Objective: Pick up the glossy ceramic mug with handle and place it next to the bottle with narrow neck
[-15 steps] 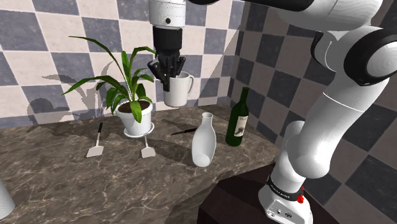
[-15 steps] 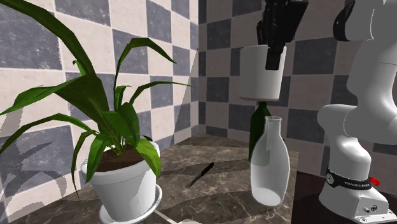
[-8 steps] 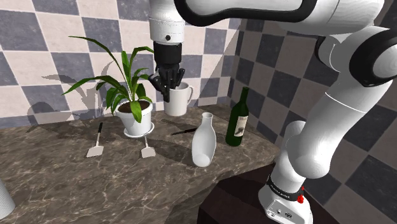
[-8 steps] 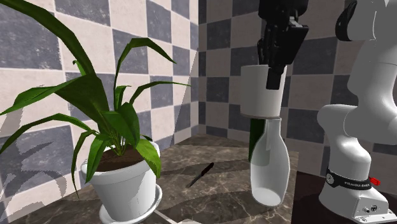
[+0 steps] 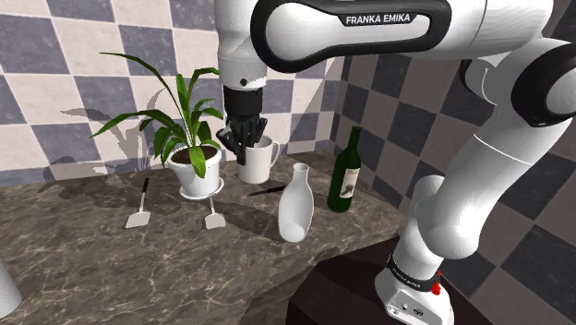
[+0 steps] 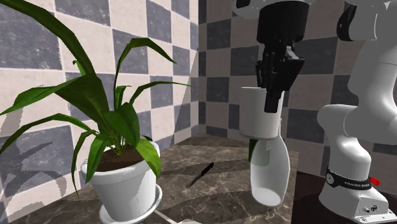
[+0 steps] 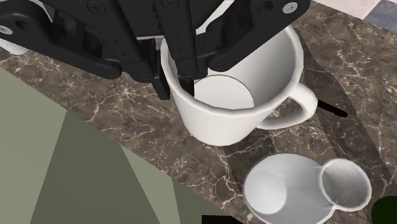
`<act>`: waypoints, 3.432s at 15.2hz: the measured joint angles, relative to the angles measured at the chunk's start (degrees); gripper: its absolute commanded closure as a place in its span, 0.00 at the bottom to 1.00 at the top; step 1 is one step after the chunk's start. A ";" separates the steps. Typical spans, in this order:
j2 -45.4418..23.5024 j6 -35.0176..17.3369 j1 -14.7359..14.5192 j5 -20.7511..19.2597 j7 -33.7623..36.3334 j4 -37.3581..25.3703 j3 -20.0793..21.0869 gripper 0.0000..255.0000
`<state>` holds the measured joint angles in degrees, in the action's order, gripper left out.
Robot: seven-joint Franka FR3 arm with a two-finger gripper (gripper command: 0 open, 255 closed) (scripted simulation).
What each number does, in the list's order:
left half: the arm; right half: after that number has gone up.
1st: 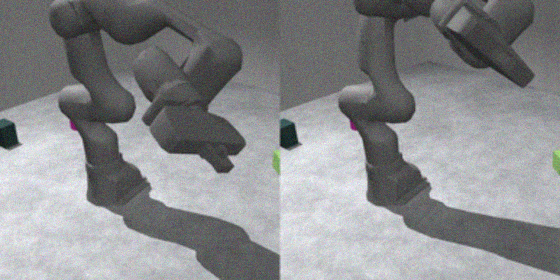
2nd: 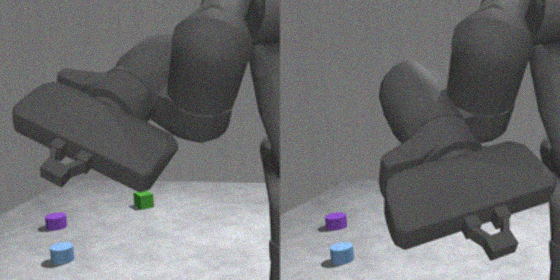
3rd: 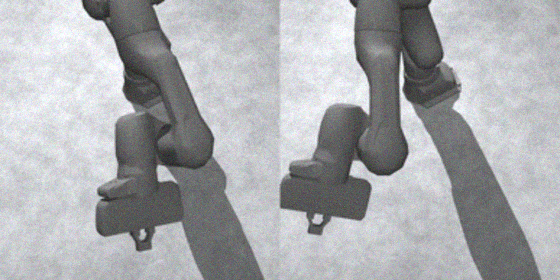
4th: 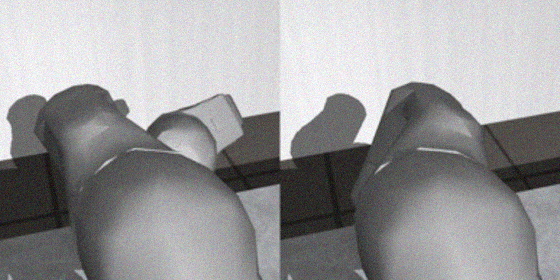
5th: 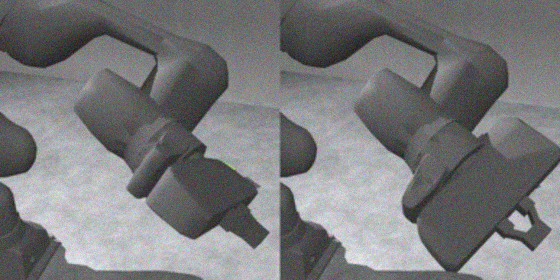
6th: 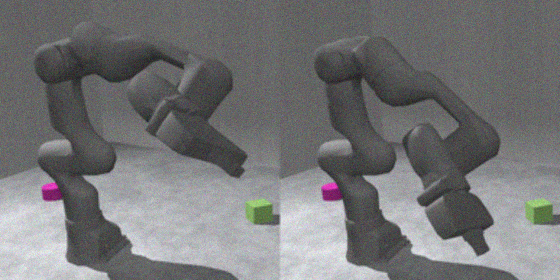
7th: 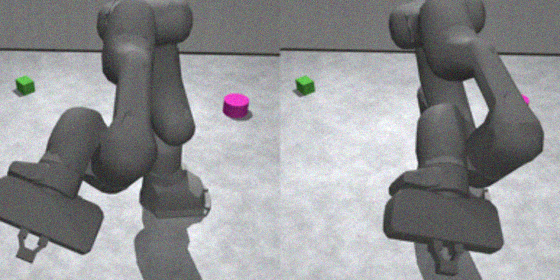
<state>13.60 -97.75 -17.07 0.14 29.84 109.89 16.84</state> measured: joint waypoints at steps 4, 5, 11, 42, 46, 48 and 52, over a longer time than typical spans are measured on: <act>0.30 -2.91 -0.10 0.11 0.14 3.19 0.09 1.00; 0.56 -3.66 -0.12 0.18 0.12 4.19 0.08 1.00; 0.35 -8.28 -0.17 0.14 0.30 8.62 0.21 1.00; -7.61 -32.52 -0.05 -2.65 3.68 25.32 1.67 1.00; -8.39 -33.65 0.00 -3.00 3.99 25.70 1.73 1.00; -8.43 -33.71 0.00 -3.02 4.01 25.72 1.74 1.00; -8.43 -33.73 -0.01 -3.02 4.02 25.72 1.74 0.00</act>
<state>5.18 -131.48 -17.08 -2.88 33.86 135.61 18.58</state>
